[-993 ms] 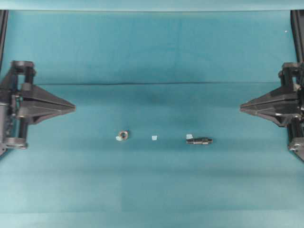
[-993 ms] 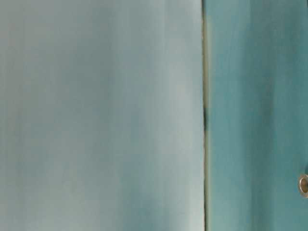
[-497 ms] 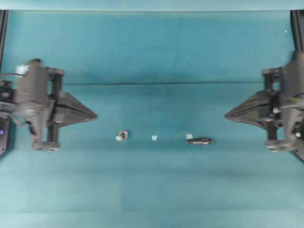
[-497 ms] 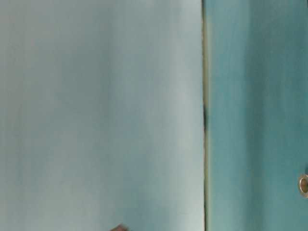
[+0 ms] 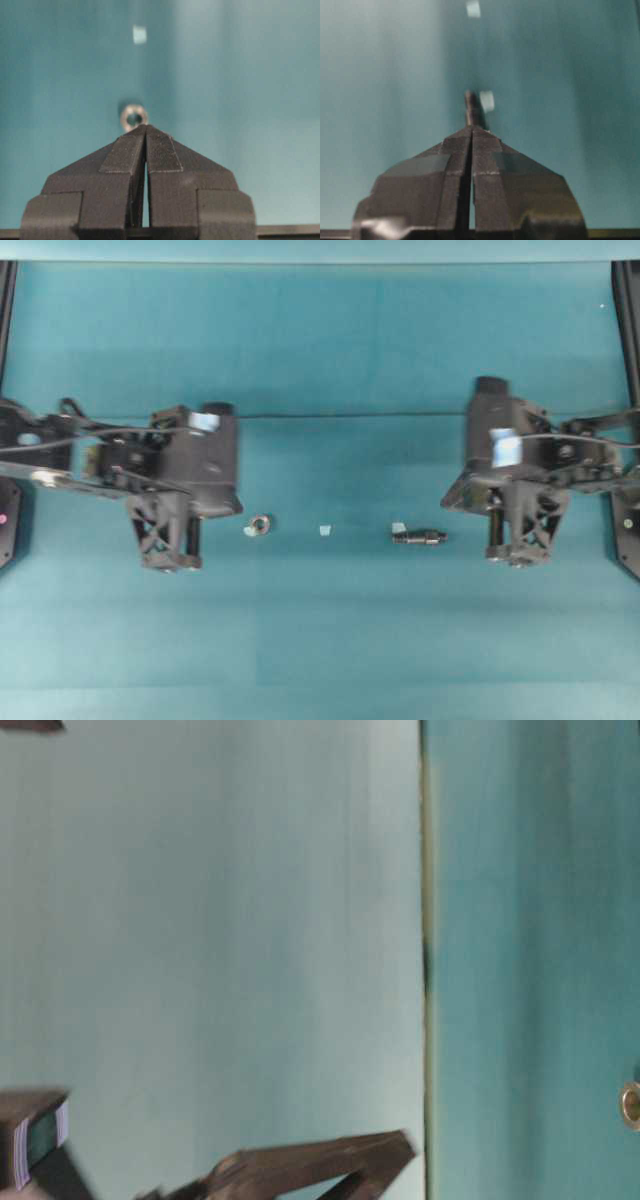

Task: Insert the washer onto the shaft with both hands.
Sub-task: 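Move both grippers down toward the washer and the threaded shaft, then lower left gripper over washer and right gripper over shaft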

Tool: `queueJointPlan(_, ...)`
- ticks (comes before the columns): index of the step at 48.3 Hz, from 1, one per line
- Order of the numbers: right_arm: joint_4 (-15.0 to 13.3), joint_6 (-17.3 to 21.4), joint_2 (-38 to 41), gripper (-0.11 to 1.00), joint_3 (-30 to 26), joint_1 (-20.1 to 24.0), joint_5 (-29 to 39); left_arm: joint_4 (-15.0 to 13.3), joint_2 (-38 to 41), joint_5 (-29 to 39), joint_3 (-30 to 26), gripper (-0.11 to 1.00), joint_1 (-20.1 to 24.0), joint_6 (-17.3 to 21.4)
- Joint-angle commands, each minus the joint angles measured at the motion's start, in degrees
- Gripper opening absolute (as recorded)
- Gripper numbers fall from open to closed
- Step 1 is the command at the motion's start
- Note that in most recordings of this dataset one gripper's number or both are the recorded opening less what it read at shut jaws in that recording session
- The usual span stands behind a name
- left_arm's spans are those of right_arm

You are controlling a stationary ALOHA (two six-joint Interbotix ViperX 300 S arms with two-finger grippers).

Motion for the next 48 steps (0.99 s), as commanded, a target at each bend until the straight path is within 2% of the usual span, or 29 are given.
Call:
queueJointPlan(1, -0.53, 0.00, 1.93, -0.10, -2.64, 0.18, 2.37, 0.18, 1.85, 1.14, -2.55, 0.02, -0.09, 0.18)
queueJointPlan(16, -0.79, -0.88, 8.96, -0.10, -3.87, 0.35, 3.87, 0.70, 8.00, 1.32, -3.87, 0.02, 0.18, 0.97)
queueJointPlan(37, -0.79, -2.72, 13.01, -0.06, -5.89, 0.35, 4.39, 0.79, 8.79, 0.53, -3.16, 0.03, 1.41, 1.32)
queueJointPlan(41, -0.79, -2.72, 13.54, 0.01, -5.89, 0.35, 4.48, 0.70, 8.96, 0.18, -3.08, 0.15, 1.41, 1.23)
queueJointPlan(44, -0.88, -2.55, 13.97, 0.10, -5.89, 0.35, 4.75, 0.70, 9.05, -0.18, -2.81, 0.31, 1.49, 1.23)
queueJointPlan(48, -0.79, -2.37, 14.77, 0.30, -5.71, 0.35, 4.83, 0.70, 8.96, -1.32, -2.55, 0.56, 1.32, 1.32)
